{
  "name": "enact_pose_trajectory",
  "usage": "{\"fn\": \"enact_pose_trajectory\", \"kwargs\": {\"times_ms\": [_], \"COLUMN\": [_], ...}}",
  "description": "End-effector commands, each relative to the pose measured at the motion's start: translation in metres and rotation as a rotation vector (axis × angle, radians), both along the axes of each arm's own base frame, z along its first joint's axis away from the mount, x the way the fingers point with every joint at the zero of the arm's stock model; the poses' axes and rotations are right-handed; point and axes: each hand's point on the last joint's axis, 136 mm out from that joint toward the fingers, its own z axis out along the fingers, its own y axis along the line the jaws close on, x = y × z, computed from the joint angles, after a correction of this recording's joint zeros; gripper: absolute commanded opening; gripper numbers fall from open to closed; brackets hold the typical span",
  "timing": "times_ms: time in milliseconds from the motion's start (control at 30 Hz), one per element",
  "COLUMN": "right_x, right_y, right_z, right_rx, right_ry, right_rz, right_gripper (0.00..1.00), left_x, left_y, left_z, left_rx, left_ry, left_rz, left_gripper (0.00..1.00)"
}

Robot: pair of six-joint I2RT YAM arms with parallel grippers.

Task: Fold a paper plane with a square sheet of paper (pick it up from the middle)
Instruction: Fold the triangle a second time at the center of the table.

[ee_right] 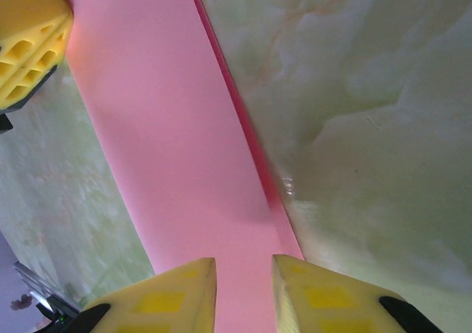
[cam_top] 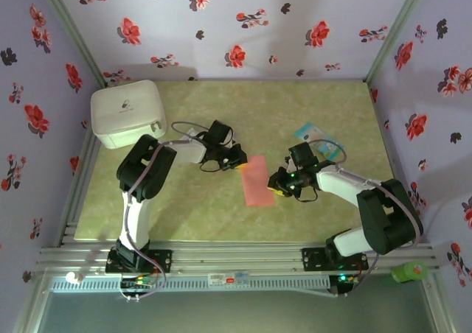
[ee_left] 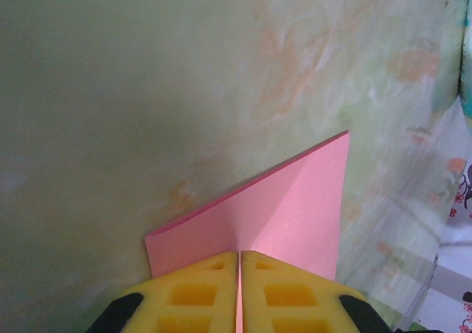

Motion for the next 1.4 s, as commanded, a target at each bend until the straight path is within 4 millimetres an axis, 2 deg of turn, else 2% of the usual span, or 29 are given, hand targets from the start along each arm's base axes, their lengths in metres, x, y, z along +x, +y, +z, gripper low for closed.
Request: {"fn": "enact_pose_trajectory", "kwargs": {"times_ms": [0,100,233,400,567,767,1033,1133,1200,1367], "right_x": [-0.01,-0.012,-0.014,-0.001,0.013,0.029,0.04,0.04,0.039,0.036], "right_y": [-0.005,-0.01,-0.004,0.014,0.018,0.022,0.022,0.022,0.022,0.024], "right_z": [-0.009,-0.011,-0.011,0.004,0.012,0.014,0.013,0.01,0.007,0.004], "right_rx": [-0.022,-0.047,-0.008,0.108,0.143,0.222,0.283,0.284,0.286,0.304], "right_ry": [0.049,0.054,0.066,0.023,-0.007,-0.024,-0.034,-0.03,-0.022,-0.01], "right_rz": [0.001,-0.002,0.008,0.009,-0.001,-0.021,-0.054,-0.059,-0.06,-0.055], "right_gripper": [0.31,0.37,0.38,0.38,0.37,0.36,0.33,0.31,0.29,0.26], "left_x": [-0.008,-0.009,-0.008,-0.005,0.004,0.013,0.025,0.027,0.028,0.023], "left_y": [0.009,0.011,0.01,0.005,-0.002,-0.012,-0.02,-0.022,-0.023,-0.021], "left_z": [-0.026,-0.028,-0.027,-0.02,-0.008,-0.001,0.01,0.027,0.045,0.087], "left_rx": [0.037,0.044,0.043,0.033,0.026,0.007,-0.006,-0.029,-0.055,-0.109], "left_ry": [0.049,0.051,0.046,0.015,-0.033,-0.062,-0.099,-0.129,-0.169,-0.288], "left_rz": [0.011,0.008,0.005,-0.028,-0.073,-0.095,-0.11,-0.11,-0.107,-0.121], "left_gripper": [0.1,0.1,0.1,0.1,0.1,0.11,0.11,0.17,0.19,0.33]}}
